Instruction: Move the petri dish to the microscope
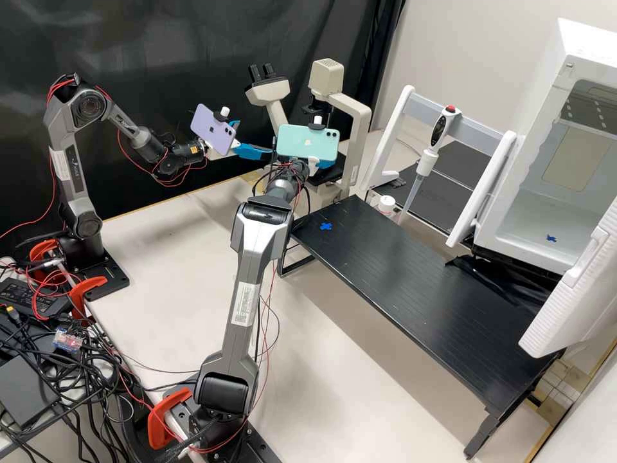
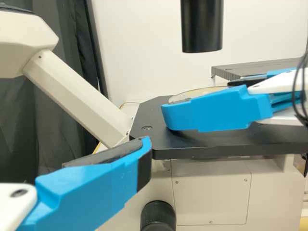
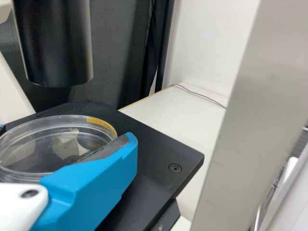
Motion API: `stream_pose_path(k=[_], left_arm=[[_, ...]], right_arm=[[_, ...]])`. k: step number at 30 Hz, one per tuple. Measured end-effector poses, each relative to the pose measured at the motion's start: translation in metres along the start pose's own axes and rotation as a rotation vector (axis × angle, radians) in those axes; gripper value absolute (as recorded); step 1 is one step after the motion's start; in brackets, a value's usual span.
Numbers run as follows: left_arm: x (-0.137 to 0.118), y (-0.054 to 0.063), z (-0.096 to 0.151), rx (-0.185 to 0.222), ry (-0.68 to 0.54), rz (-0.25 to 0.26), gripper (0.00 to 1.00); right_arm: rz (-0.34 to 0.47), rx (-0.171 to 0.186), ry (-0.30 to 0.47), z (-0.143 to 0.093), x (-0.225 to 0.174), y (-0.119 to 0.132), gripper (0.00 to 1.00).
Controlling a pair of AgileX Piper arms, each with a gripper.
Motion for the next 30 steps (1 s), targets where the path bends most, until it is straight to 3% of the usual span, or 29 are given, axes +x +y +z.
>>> stream_pose_path(k=[1,2,14,30], left_arm=[[0.0,0.0,0.0,0.0,0.0,0.0,1.0],[0.0,0.0,0.0,0.0,0.0,0.0,1.0],[0.0,0.0,0.0,0.0,0.0,0.0,1.0],[0.0,0.0,0.0,0.0,0.0,0.0,1.0]], right_arm=[[0.002,-0.007,-0.001,0.0,0.0,0.001,0.0],[0.003,-0.006,-0.002,-0.001,0.001,0.001,1.0],[-0.001,-0.067,0.031,-0.003,0.002,-0.001,1.0],[-0.004,-0.052,0.032,0.002,-0.015,-0.001,1.0]])
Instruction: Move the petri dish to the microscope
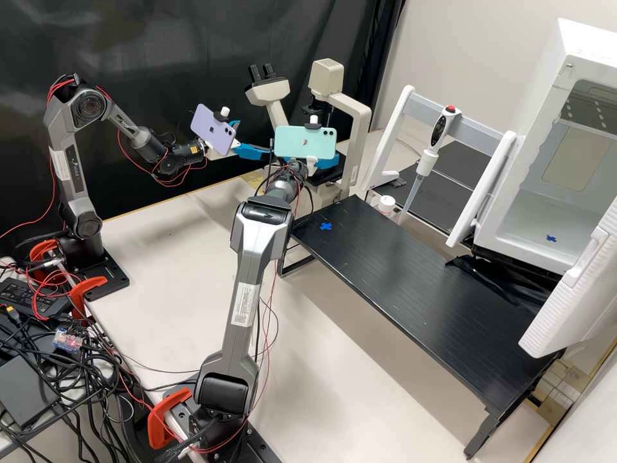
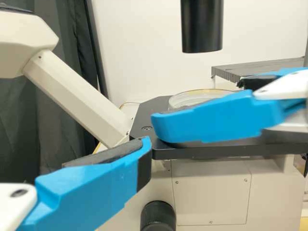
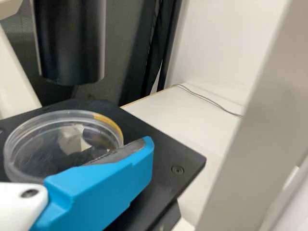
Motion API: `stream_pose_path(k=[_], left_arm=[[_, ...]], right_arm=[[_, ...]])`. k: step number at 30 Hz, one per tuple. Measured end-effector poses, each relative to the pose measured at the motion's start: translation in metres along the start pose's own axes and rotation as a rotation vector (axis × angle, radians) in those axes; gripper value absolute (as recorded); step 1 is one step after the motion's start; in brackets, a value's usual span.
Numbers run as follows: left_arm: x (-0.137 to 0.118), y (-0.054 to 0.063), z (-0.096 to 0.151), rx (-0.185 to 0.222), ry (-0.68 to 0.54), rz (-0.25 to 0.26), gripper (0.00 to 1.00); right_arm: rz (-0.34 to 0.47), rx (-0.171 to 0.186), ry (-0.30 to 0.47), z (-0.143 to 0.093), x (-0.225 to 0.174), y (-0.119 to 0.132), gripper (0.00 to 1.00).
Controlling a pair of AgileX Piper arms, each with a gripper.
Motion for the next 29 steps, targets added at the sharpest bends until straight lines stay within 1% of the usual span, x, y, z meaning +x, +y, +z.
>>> stream_pose_path(k=[1,3,4,8,10,11,12,13,14,16,18,19,20,21,22,23,24,26,28,29], left_arm=[[0.0,0.0,0.0,0.0,0.0,0.0,1.0],[0.0,0.0,0.0,0.0,0.0,0.0,1.0],[0.0,0.0,0.0,0.0,0.0,0.0,1.0],[0.0,0.0,0.0,0.0,0.0,0.0,1.0],[0.0,0.0,0.0,0.0,0.0,0.0,1.0],[0.0,0.0,0.0,0.0,0.0,0.0,1.0],[0.0,0.0,0.0,0.0,0.0,0.0,1.0],[0.0,0.0,0.0,0.0,0.0,0.0,1.0],[0.0,0.0,0.0,0.0,0.0,0.0,1.0],[0.0,0.0,0.0,0.0,0.0,0.0,1.0],[0.0,0.0,0.0,0.0,0.0,0.0,1.0],[0.0,0.0,0.0,0.0,0.0,0.0,1.0],[0.0,0.0,0.0,0.0,0.0,0.0,1.0],[0.0,0.0,0.0,0.0,0.0,0.0,1.0],[0.0,0.0,0.0,0.0,0.0,0.0,1.0],[0.0,0.0,0.0,0.0,0.0,0.0,1.0],[0.0,0.0,0.0,0.0,0.0,0.0,1.0],[0.0,0.0,0.0,0.0,0.0,0.0,1.0],[0.0,0.0,0.0,0.0,0.0,0.0,1.0],[0.0,0.0,0.0,0.0,0.0,0.0,1.0]], right_arm=[[-0.005,-0.006,0.002,0.0,-0.005,0.001,1.0],[-0.001,-0.008,0.004,0.001,-0.01,0.003,1.0],[0.006,-0.015,0.005,0.002,-0.016,0.004,1.0],[0.018,-0.015,0.009,0.008,-0.048,0.006,1.0],[0.049,-0.004,0.024,0.007,-0.061,0.012,1.0],[0.082,-0.003,0.042,0.004,-0.068,0.017,1.0],[0.099,-0.006,0.049,0.006,-0.076,0.016,1.0],[0.14,-0.015,0.074,0.005,-0.091,0.02,1.0],[0.139,-0.021,0.07,0.009,-0.097,0.018,1.0],[0.179,-0.039,0.089,0.012,-0.124,0.021,1.0],[0.236,-0.025,0.111,0.013,-0.144,0.028,1.0],[0.277,-0.025,0.124,0.016,-0.159,0.029,1.0],[0.295,-0.027,0.127,0.019,-0.167,0.029,1.0],[0.348,-0.017,0.124,0.027,-0.189,0.029,1.0],[0.378,-0.008,0.12,0.03,-0.198,0.029,1.0],[0.446,0.01,0.104,0.037,-0.217,0.029,1.0],[0.489,0.014,0.091,0.042,-0.229,0.028,1.0],[0.582,0.045,0.057,0.056,-0.257,0.028,1.0],[0.637,0.066,0.007,0.073,-0.28,0.023,1.0],[0.648,0.075,-0.008,0.078,-0.285,0.021,1.0]])
